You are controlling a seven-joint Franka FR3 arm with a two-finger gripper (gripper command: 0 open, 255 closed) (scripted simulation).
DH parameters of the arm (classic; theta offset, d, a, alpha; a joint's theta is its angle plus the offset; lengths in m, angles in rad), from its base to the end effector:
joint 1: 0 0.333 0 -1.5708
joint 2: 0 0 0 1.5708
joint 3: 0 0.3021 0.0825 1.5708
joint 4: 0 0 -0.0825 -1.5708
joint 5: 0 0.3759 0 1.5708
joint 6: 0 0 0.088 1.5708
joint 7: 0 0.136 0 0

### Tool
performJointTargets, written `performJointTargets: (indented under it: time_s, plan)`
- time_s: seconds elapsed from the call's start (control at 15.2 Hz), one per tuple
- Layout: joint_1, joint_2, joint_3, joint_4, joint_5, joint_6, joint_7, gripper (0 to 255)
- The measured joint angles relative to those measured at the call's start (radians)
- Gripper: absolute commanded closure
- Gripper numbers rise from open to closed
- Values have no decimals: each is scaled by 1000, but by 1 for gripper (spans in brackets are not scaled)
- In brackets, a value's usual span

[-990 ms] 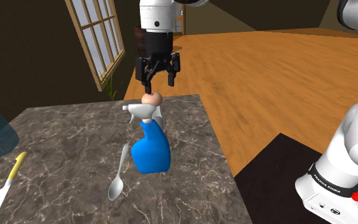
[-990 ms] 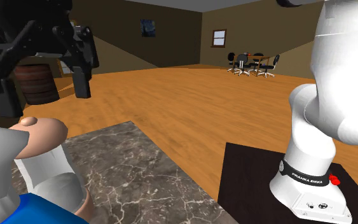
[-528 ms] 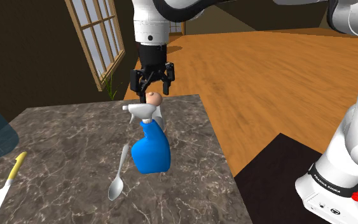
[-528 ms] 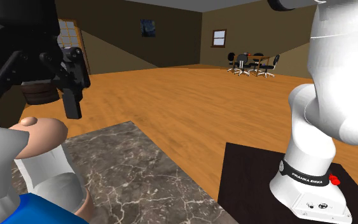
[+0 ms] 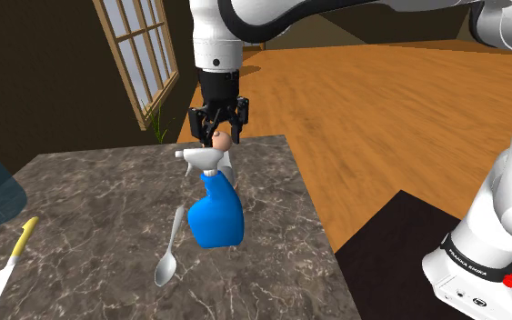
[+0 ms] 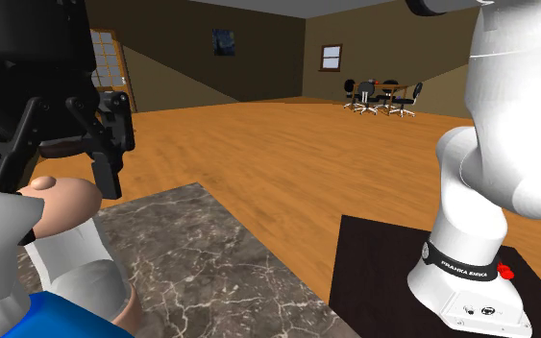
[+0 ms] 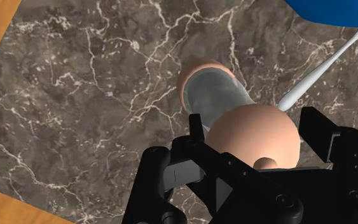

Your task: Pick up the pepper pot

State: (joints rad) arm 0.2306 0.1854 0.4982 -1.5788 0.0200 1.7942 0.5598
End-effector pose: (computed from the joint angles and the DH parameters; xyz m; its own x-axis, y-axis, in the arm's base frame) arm 0.4664 0.3933 0.5032 0.9877 0.1557 -0.0136 0.1530 -0.9811 -0.1186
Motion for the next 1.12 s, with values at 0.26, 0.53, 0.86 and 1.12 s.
performJointTargets:
  time_s: [0.26, 0.53, 0.86, 1.12]
  plan:
    - [0, -1, 0, -1, 1, 1, 0, 255]
    - [2, 3, 1, 28, -2, -28, 3, 255]
    - [7, 12, 3, 108, -7, -99, 12, 255]
    - [16, 31, 5, 184, -16, -158, 21, 255]
